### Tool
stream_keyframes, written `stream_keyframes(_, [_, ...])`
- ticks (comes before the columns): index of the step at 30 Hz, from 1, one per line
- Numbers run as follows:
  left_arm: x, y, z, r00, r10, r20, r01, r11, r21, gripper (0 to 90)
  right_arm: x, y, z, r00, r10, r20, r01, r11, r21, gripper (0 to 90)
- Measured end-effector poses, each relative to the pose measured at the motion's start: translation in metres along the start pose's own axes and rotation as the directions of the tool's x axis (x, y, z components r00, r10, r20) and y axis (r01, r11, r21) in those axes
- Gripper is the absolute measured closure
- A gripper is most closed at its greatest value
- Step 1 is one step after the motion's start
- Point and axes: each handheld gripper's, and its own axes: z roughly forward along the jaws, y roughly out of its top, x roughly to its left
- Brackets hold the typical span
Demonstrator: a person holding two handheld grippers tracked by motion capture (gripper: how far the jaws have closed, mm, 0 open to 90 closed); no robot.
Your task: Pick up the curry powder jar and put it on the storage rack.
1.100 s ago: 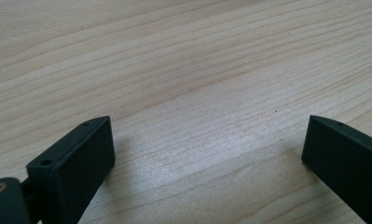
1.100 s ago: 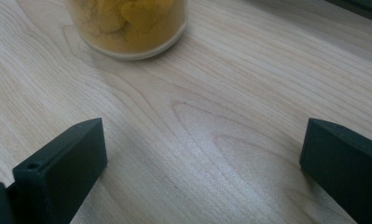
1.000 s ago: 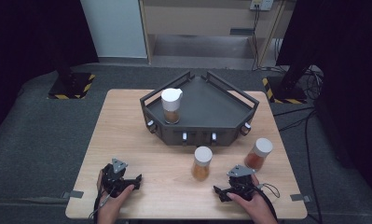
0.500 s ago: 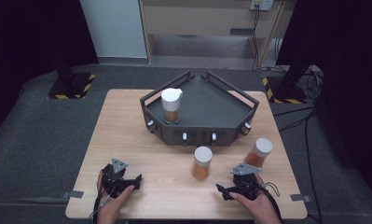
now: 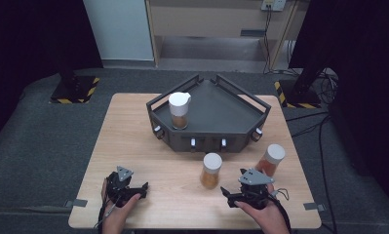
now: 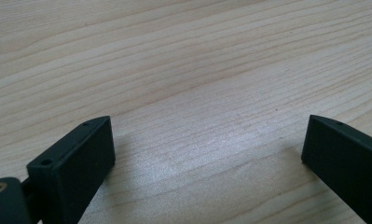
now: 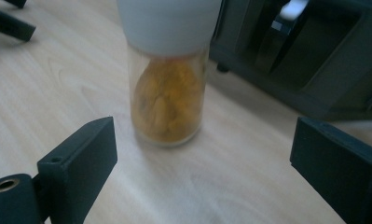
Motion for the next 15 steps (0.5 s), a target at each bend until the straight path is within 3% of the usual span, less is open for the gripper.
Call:
stream_keyframes(2, [0.0,0.0,0.0,1.0,0.0,0.0,0.0,1.0,0.0,1.1,0.008,-0.004,-0.002,0.9992,-0.023,0.034,0.025,0.998,-0.055,7.3])
stream_keyframes(3, [0.0,0.0,0.0,1.0,0.0,0.0,0.0,1.0,0.0,1.1,0.008,-0.005,-0.003,0.9994,-0.009,0.033,0.012,0.997,-0.074,7.4])
stream_keyframes(15, [0.0,0.0,0.0,1.0,-0.001,0.0,0.001,1.0,0.0,1.1,0.001,0.012,0.01,0.9995,-0.001,-0.033,0.0,0.999,-0.035,6.9])
